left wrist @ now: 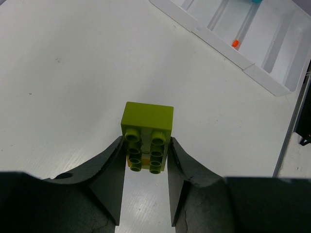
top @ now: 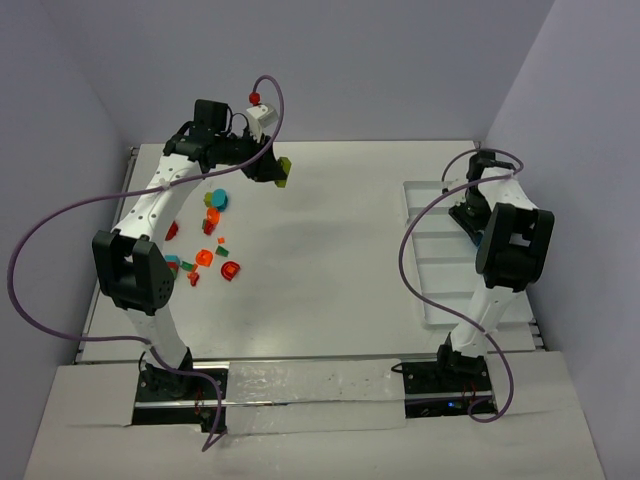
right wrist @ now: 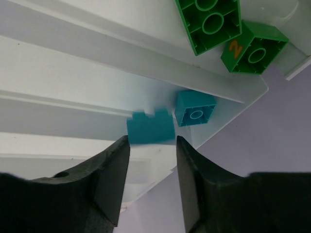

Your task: Sort the legos into containers by color

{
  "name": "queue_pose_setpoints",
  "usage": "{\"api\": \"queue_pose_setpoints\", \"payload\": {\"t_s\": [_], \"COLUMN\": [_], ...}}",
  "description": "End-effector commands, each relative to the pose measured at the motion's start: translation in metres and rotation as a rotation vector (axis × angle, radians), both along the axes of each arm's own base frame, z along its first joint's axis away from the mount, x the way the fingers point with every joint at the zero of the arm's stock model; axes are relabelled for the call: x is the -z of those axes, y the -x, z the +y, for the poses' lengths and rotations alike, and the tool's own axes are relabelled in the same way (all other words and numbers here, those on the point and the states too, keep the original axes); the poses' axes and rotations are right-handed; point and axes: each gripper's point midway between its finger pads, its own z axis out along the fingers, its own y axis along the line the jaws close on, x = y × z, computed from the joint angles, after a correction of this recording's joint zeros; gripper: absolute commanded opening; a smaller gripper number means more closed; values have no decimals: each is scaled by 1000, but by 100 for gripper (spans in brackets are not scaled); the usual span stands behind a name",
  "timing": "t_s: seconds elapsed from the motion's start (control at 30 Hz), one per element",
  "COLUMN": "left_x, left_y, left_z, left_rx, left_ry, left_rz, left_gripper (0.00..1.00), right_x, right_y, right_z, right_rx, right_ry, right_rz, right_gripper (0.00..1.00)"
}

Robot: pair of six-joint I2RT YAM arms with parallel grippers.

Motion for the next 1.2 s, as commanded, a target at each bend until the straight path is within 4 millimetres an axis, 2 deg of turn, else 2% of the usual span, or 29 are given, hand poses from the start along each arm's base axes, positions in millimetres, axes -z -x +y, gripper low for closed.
{"api": "queue_pose_setpoints", "payload": {"t_s": [0.0, 0.17, 0.23, 0.3, 0.4, 0.47, 0.5, 0.53, 0.57, 0.63, 0.67, 0.73, 0.77, 0.87, 0.97, 1.0, 1.03, 1.1, 1.17], "left_x": [-20, -21, -24, -33, -52, -64, -70, -76, -74, -82, -82, -83, -82, -87, -101, -103, -108, -111, -119], "left_y": [-8, -8, -6, 0, 11, 22, 24, 28, 31, 41, 44, 51, 52, 61, 69, 73, 72, 69, 55], "left_z": [-2, -2, -4, -7, -17, -24, -27, -29, -29, -30, -29, -29, -29, -31, -33, -33, -32, -30, -29], "left_rx": [-2, 4, 14, 39, 100, 147, 163, 180, 179, 190, 193, 214, 216, 237, 252, 243, 241, 172, 74], "left_ry": [16, 17, 28, 63, 151, 220, 247, 283, 282, 325, 331, 344, 345, 393, 473, 491, 520, 585, 629], "left_rz": [-62, -78, -81, -91, -97, -85, -85, -88, -81, -80, -98, -94, -85, -41, -21, 42, 20, 128, 170], "left_gripper": [0, 0, 0, 0, 0, 0, 0, 0, 0, 0, 0, 0, 0, 0, 0, 0, 0, 0, 0], "right_x": [-21, -46, -64, -89, -140, -171, -180, -192, -198, -214, -222, -232, -234, -259, -282, -284, -289, -297, -302], "right_y": [-9, -10, -16, -30, -57, -67, -71, -75, -76, -70, -65, -54, -50, -41, -41, -39, -40, -36, -41], "right_z": [-7, -4, 2, 20, 78, 133, 154, 186, 205, 266, 286, 317, 329, 360, 380, 381, 386, 396, 403], "right_rx": [-7, 1, 7, 4, -43, -108, -125, -141, -189, -191, -215, -297, -330, -389, -440, -430, -442, -413, -403], "right_ry": [33, 21, 3, -75, -313, -516, -591, -677, -736, -944, -1033, -1098, -1110, -1246, -1375, -1392, -1409, -1451, -1450], "right_rz": [-33, -66, -100, -181, -354, -435, -457, -483, -494, -480, -468, -454, -447, -486, -529, -516, -525, -510, -574], "right_gripper": [54, 59, 59, 59, 60, 61, 62, 63, 63, 68, 71, 73, 74, 77, 79, 79, 79, 79, 79]}}
